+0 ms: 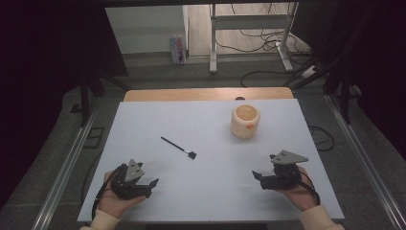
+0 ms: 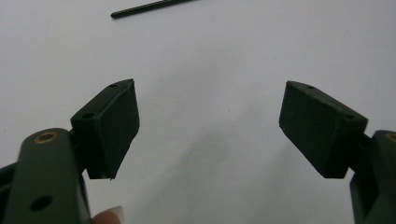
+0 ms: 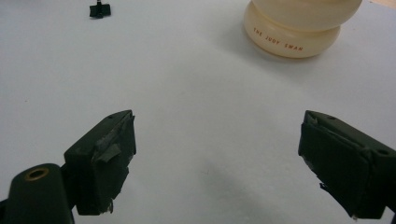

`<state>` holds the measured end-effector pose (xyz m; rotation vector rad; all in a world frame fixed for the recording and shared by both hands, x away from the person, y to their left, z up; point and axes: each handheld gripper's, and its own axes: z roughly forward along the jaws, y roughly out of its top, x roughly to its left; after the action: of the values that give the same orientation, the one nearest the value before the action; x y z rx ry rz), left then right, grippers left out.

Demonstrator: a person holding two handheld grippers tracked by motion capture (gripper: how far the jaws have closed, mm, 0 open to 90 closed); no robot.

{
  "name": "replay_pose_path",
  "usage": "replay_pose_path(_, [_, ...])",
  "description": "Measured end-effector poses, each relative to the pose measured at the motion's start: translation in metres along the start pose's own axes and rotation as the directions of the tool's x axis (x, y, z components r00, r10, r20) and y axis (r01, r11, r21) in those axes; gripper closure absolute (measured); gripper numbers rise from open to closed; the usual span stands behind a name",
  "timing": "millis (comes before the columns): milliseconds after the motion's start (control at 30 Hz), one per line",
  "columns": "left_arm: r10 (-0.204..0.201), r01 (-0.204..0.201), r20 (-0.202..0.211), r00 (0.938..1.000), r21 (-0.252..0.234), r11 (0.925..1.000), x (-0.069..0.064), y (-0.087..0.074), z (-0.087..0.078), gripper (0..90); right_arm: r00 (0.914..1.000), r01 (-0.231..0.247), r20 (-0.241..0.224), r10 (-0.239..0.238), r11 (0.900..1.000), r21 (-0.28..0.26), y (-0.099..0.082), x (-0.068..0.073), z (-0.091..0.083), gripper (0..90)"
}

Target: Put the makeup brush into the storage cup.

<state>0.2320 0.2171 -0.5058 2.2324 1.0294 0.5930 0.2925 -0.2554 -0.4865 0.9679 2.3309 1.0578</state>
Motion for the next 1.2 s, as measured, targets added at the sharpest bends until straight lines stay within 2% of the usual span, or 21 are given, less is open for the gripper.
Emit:
replay_pose_path(200, [0.006,-0.006,0.009,0.9999,-0.020,0.9998,0.001,0.001,-0.002,21.1,1.0000,0.004,0.002,-0.004,1.0000,0.001,0.000,0.001,0.000,10.7])
replay_pose_path(333, [0.013,-0.012,0.049,0.9987,-0.023,0.9997,0.009,0.005,-0.002,20.9,1.0000,-0.008,0.000,0.008,1.0000,0.002,0.000,0.001,0.000,10.7])
replay_pose_path(567, [0.017,-0.014,0.055,0.9983,-0.041,0.9991,0.014,0.010,-0.003,21.8,1.0000,-0.009,-0.003,0.009,1.0000,-0.001,0.000,0.002,0.000,10.7])
replay_pose_path(733, [0.051,-0.049,0.057,0.9971,-0.045,0.9978,0.015,0.017,-0.003,23.2,1.0000,-0.009,0.001,0.009,1.0000,-0.002,0.000,0.001,-0.002,10.7])
replay_pose_path(833, [0.062,-0.059,0.070,0.9957,-0.047,0.9972,0.015,0.019,-0.002,23.7,1.0000,-0.009,0.002,0.009,1.0000,-0.001,0.000,0.001,-0.002,10.7])
replay_pose_path(900, [0.082,-0.079,0.094,0.9922,-0.040,0.9961,0.015,0.023,0.002,24.0,0.9999,-0.011,0.001,0.011,0.9999,-0.004,0.000,0.003,-0.002,10.7])
replay_pose_path(1000, [0.097,-0.094,0.099,0.9904,-0.031,0.9951,0.015,0.024,0.005,24.3,1.0000,-0.008,0.004,0.008,1.0000,-0.003,0.000,0.003,-0.002,10.7])
replay_pose_path(1200, [0.081,-0.077,0.110,0.9906,-0.042,0.9962,0.019,0.034,0.011,25.4,0.9999,-0.011,0.008,0.011,0.9999,-0.002,0.000,0.003,-0.003,10.7])
